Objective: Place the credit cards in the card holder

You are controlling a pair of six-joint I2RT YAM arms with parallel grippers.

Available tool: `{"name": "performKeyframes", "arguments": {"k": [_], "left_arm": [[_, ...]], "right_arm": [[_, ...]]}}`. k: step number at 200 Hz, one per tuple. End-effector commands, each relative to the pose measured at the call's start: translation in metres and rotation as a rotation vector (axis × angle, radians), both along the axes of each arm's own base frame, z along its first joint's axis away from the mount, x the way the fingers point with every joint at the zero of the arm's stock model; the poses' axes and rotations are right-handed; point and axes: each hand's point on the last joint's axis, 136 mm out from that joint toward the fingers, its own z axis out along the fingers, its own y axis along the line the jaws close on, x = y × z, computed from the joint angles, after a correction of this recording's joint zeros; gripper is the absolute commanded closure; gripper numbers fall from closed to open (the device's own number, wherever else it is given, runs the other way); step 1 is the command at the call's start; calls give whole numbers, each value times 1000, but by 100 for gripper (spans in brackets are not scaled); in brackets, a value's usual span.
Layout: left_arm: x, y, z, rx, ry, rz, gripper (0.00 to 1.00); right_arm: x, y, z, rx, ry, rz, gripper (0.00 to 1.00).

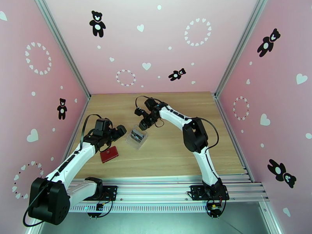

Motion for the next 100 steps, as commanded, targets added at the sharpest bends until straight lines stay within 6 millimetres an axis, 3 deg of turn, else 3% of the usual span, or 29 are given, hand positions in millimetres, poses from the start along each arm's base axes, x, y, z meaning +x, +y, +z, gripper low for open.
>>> {"name": "performKeyframes", "arguments": {"k": [1,30,100], "left_arm": [[-6,0,-6,14,15,-6,9],[-6,0,-5,16,14,-9,9],[-6,1,-5,19,14,-10,9]], "right_arm": [[-7,4,-13,-19,36,29,61],[-7,4,-17,-30,47,32,63],[-6,4,-16,-47,45,34,78]]}}
